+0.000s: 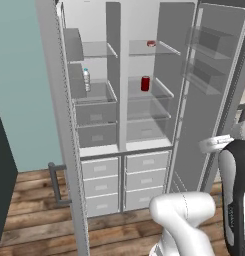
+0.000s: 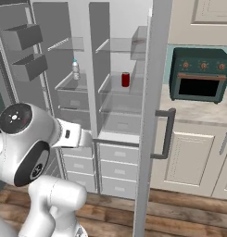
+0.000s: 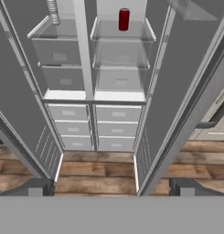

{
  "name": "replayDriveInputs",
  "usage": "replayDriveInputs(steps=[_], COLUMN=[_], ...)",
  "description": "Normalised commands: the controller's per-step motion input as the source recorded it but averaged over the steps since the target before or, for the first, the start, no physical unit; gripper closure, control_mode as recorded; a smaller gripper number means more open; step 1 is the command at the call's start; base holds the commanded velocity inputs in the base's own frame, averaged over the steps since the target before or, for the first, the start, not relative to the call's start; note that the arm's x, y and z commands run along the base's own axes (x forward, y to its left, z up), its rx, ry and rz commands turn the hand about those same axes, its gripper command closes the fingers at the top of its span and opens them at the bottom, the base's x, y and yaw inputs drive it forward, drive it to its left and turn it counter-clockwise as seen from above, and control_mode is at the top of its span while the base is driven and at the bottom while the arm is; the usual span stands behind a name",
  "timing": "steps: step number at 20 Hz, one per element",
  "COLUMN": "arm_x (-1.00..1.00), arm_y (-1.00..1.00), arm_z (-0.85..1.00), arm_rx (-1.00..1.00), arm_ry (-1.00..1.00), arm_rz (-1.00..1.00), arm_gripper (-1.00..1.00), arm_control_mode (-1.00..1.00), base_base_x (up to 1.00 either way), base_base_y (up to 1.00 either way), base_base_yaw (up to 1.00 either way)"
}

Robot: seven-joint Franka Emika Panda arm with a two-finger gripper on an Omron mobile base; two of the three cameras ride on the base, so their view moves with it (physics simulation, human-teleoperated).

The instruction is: Pick up the frozen steak from the freezer, place it on any shelf in the fridge, and close the fridge and freezer doors when done.

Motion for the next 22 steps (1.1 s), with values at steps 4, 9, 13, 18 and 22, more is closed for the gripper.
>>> replayDriveInputs(steps=[4, 9, 13, 18, 22], arm_x=[-0.42, -0.07, 0.0, 0.0, 0.0], arm_y=[-0.2, -0.37, -0.62, -0.79, -0.89], arm_z=[0.09, 0.09, 0.07, 0.01, 0.0], arm_rx=[0.01, 0.02, 0.05, 0.05, 0.05], arm_ry=[-0.04, -0.01, 0.0, 0.0, 0.0], arm_rz=[0.0, -0.04, -0.02, 0.0, 0.0], arm_gripper=[-1.0, -1.0, -1.0, -1.0, -1.0], arm_control_mode=[-1.0, -1.0, -1.0, -1.0, -1.0], base_base_x=[0.0, 0.0, 0.0, 0.0, 0.0], base_base_y=[0.0, 0.0, 0.0, 0.0, 0.0], base_base_yaw=[0.0, 0.0, 0.0, 0.0, 0.0])
